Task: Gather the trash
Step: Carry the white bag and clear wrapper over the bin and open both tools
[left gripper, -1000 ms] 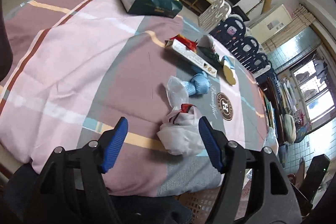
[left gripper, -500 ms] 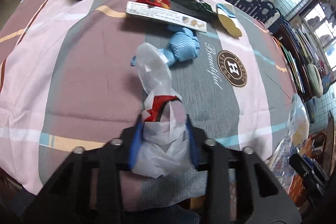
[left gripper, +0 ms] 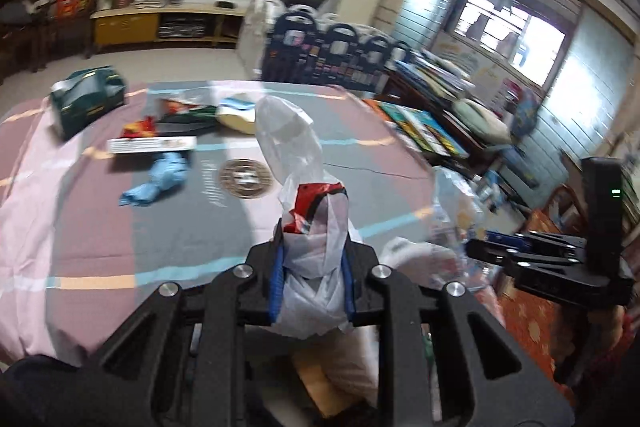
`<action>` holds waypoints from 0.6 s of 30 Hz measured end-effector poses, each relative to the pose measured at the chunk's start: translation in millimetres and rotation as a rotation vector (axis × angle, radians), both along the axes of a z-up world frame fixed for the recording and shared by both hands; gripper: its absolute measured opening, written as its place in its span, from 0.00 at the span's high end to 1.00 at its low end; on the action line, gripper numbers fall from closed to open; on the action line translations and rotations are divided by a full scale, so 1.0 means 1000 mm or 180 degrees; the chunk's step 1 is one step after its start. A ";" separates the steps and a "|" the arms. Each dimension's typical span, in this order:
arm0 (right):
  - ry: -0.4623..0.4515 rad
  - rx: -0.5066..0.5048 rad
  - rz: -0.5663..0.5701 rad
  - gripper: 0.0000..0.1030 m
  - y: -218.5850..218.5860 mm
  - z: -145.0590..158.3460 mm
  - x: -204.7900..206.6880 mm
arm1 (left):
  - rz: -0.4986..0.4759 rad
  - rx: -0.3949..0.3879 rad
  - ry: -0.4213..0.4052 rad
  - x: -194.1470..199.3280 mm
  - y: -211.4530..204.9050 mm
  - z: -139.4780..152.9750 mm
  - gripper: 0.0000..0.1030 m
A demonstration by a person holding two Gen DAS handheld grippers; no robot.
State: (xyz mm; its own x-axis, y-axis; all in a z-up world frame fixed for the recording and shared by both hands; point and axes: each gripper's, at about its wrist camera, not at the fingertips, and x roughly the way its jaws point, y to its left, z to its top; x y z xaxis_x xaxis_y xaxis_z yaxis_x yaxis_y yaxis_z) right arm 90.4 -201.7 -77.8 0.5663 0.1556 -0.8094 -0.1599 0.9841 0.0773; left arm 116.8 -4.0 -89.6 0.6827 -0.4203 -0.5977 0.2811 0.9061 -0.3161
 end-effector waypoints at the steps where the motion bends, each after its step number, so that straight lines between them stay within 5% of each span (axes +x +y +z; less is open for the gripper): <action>1: 0.0048 -0.0036 -0.0067 0.73 -0.013 -0.004 -0.006 | -0.0095 -0.0016 0.0004 -0.002 -0.011 0.003 0.77; 5: 0.0378 -0.0047 -0.0258 0.71 -0.050 -0.029 -0.022 | -0.0553 -0.0057 0.0101 -0.010 -0.062 0.003 0.77; 8: 0.0621 -0.0130 -0.0404 0.44 -0.065 -0.048 -0.033 | -0.0844 0.0066 0.0215 -0.020 -0.100 -0.007 0.76; 12: 0.0502 -0.0045 -0.0660 0.35 -0.087 -0.045 -0.041 | -0.1204 0.0274 0.0306 -0.035 -0.140 -0.022 0.70; 14: 0.0453 0.0130 -0.0834 0.32 -0.103 -0.038 -0.041 | -0.1331 0.0295 0.0366 -0.037 -0.152 -0.029 0.63; 18: 0.0355 0.0445 -0.1132 0.31 -0.130 -0.027 -0.040 | -0.1484 0.0210 0.0455 -0.039 -0.159 -0.037 0.28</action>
